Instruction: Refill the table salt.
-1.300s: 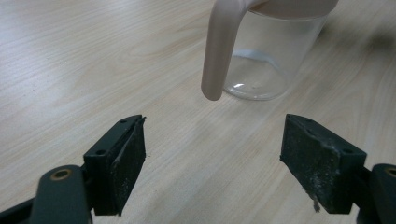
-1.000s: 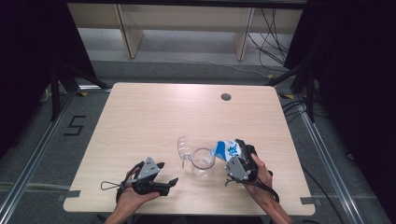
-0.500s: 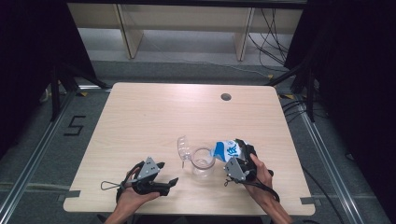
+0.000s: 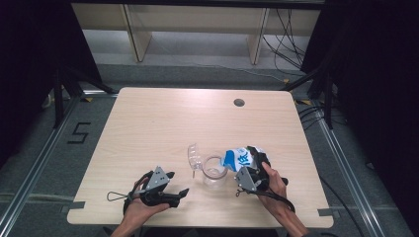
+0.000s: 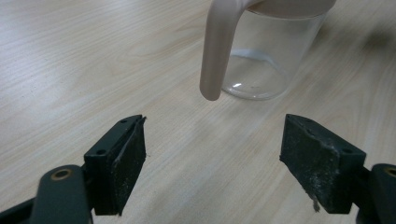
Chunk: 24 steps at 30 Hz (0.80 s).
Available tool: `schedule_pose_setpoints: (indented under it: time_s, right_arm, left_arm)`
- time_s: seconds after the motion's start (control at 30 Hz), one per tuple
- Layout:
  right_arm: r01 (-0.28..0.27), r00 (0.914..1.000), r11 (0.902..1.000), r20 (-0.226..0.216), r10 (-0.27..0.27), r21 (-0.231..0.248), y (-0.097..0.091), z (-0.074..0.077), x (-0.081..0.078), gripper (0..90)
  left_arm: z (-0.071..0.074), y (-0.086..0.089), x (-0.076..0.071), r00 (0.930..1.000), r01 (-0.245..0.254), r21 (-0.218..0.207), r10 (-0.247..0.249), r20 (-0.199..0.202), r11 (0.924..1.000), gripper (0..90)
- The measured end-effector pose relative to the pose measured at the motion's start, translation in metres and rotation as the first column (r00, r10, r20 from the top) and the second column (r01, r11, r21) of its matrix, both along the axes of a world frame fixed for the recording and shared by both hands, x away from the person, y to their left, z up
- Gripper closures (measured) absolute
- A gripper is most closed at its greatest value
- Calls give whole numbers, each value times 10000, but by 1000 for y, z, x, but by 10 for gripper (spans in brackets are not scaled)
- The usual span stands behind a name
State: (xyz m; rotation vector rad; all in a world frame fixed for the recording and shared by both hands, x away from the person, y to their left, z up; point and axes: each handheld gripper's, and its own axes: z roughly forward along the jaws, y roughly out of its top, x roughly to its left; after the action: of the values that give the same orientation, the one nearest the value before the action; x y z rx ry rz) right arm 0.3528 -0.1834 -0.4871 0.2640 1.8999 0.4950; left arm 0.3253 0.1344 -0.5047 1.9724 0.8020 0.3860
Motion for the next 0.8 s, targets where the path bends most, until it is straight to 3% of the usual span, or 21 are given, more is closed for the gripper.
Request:
schedule_pose_setpoints:
  time_s: [0.1,0.13,0.23,0.33,0.5,0.63,0.7,0.8]
  right_arm:
    - [-64,9998,9994,174,70,-350,0,3,0,439]
    - [38,10000,9999,63,-37,-117,1,1,-1,439]
    - [69,10000,9997,65,-67,-226,1,2,-1,440]
    - [19,9999,10000,134,-19,-33,1,2,-1,440]
    - [-6,10000,9999,45,6,-109,1,2,-1,440]
    - [-49,9990,9987,435,71,-507,0,5,0,439]
    - [51,9998,9997,171,-47,-229,0,3,0,440]
    - [92,9991,9991,410,-76,-405,0,3,0,439]
  left_arm:
    - [0,0,0,10000,-2,-4,2,0,10000,218]
    - [0,0,0,10000,1,2,-1,2,10000,218]
    - [0,0,0,10000,7,19,-7,-10,10000,218]
    - [0,0,0,10000,7,27,-7,-12,10000,218]
    - [0,0,0,10000,-38,-46,38,-4,10000,218]
    - [0,0,0,10000,-34,-41,34,-9,10000,218]
    - [0,0,0,10000,-22,-29,22,-9,10000,218]
    - [0,0,0,10000,-9,-20,9,-14,10000,218]
